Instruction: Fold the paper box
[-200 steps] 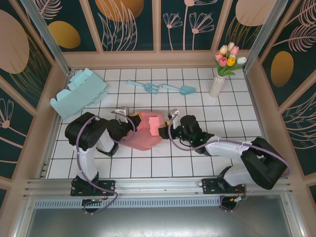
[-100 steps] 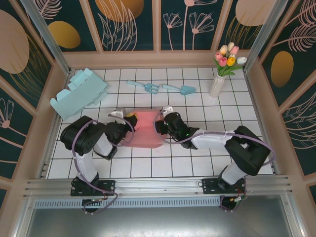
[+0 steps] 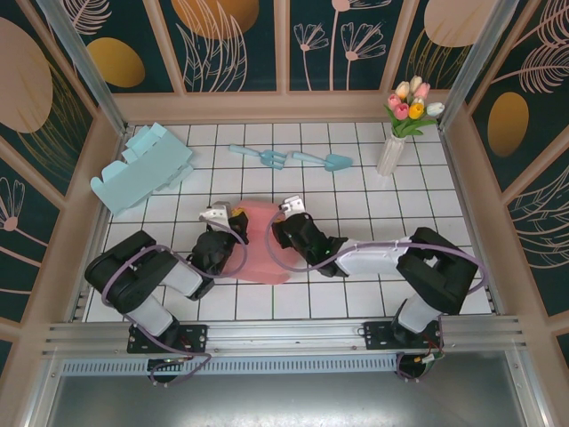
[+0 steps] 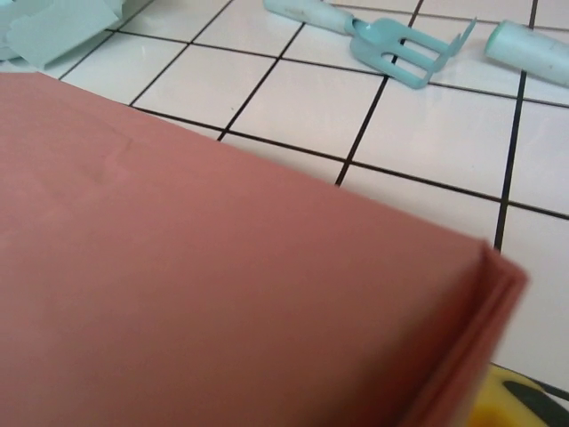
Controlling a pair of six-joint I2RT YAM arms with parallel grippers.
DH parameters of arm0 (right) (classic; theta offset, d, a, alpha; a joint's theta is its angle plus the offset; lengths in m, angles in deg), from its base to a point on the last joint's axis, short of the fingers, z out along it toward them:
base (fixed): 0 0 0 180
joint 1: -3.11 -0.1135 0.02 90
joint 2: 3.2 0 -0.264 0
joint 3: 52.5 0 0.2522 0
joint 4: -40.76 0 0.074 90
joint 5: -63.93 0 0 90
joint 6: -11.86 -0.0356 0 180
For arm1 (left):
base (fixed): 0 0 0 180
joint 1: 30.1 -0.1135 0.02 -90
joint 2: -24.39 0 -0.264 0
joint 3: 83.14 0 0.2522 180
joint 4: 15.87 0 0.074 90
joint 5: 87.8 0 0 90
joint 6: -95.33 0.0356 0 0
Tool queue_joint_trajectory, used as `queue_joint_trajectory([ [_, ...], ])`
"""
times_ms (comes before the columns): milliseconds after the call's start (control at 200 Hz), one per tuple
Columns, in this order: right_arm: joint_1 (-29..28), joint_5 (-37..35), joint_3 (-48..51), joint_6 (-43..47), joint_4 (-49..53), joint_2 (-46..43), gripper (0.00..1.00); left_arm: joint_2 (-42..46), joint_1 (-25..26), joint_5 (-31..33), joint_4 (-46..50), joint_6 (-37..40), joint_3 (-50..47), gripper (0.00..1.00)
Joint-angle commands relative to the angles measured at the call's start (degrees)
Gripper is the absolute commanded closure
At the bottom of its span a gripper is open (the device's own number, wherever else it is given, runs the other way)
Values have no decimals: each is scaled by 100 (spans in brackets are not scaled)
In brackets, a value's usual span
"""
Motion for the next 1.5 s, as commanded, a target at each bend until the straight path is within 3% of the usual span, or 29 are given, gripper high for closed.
queue_joint_trajectory([
  [0, 171, -614, 296, 52, 16, -169, 54, 257, 94, 915, 283, 44, 129, 100],
  [150, 204, -204, 480, 96, -141, -413, 47, 297, 93, 1034, 527, 21, 201, 100],
  [390, 394, 197, 514, 104, -150, -491, 44, 297, 99, 968, 669, 42, 273, 100],
  [545, 421, 910, 484, 272, -168, -583, 42, 223, 103, 1088, 851, 82, 388, 100],
  [786, 525, 1133, 443, 228, 115, -925, 30, 87, 103, 1184, 928, 47, 493, 100],
  [946, 707, 1049, 480, 187, 283, -1093, 29, 38, 103, 1017, 865, 11, 511, 100],
  [1041, 847, 1388, 617, 237, 167, -1225, 29, 35, 103, 916, 860, 4, 537, 100],
  [1191, 856, 1999, 1006, 407, -133, -1902, 28, -60, 100, 1006, 908, 51, 600, 100],
  [1491, 1008, 1561, 2046, -289, 51, -4226, 26, 73, 103, 710, 564, 171, 403, 100],
])
